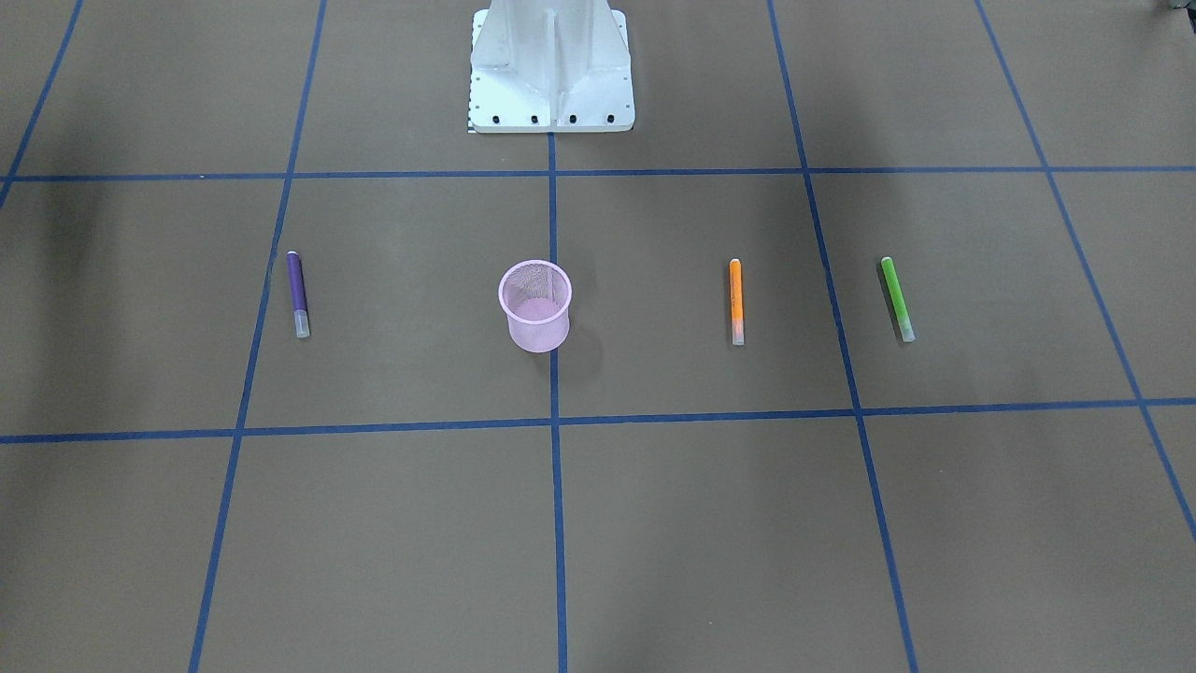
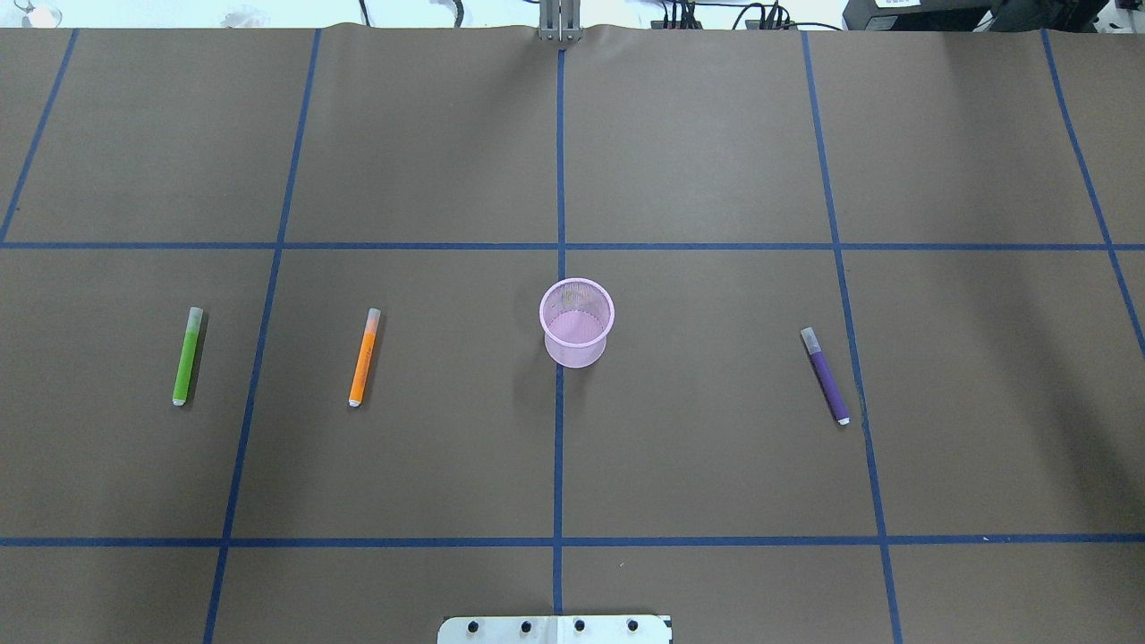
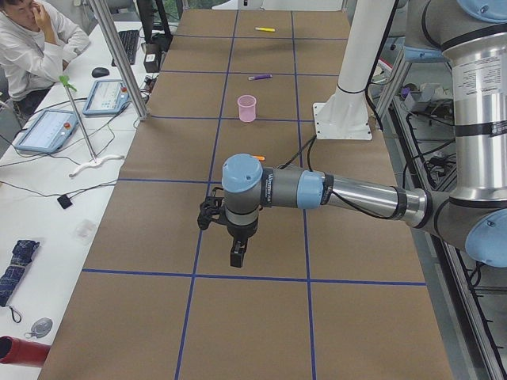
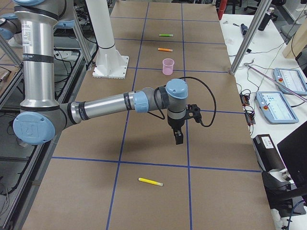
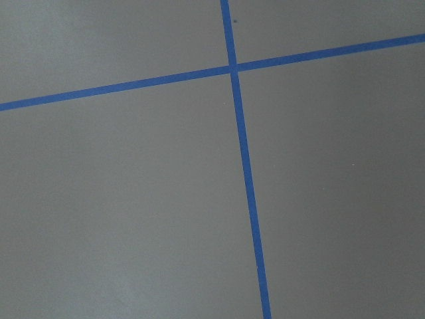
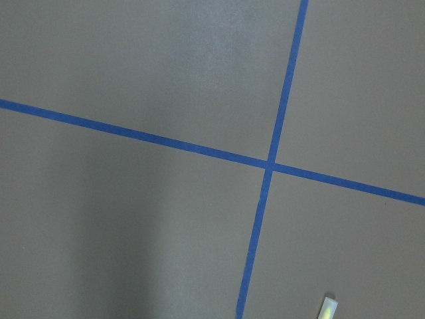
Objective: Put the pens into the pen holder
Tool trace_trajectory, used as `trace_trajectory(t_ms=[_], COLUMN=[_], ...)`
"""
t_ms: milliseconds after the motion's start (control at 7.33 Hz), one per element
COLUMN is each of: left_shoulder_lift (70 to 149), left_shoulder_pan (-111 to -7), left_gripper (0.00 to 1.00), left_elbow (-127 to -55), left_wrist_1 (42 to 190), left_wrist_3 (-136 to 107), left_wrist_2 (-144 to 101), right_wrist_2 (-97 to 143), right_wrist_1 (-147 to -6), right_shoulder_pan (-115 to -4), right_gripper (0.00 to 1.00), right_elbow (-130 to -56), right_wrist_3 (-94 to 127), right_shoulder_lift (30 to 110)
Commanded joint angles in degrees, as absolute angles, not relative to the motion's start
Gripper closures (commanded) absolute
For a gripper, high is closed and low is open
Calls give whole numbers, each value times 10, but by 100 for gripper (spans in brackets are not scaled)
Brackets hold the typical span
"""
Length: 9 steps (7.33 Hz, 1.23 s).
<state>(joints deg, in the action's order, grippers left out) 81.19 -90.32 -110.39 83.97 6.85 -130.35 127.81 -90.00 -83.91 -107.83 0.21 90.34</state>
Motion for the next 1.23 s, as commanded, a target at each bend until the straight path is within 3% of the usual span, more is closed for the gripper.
trace_trajectory(t_ms=[0,409,1091], left_shoulder_lift=[848,860,861], left_shoulder_pan=[-904,-903,-902], left_gripper=[0,0,0], left_elbow=[-1101,-1057,-1055], left_wrist_1=[928,1041,1049], left_wrist_3=[67,67,69], left_wrist_2=[-1301,-1296,-1297], right_wrist_2=[1280,1279,1278], right_wrist_1=[-820,-552,-315], right_shoulder_pan=[-840,-840,-840], right_gripper=[0,0,3], right_elbow=[-1075,-987,-773], right_wrist_3=[44,70,299], right_shoulder_lift=[917,1030,1043])
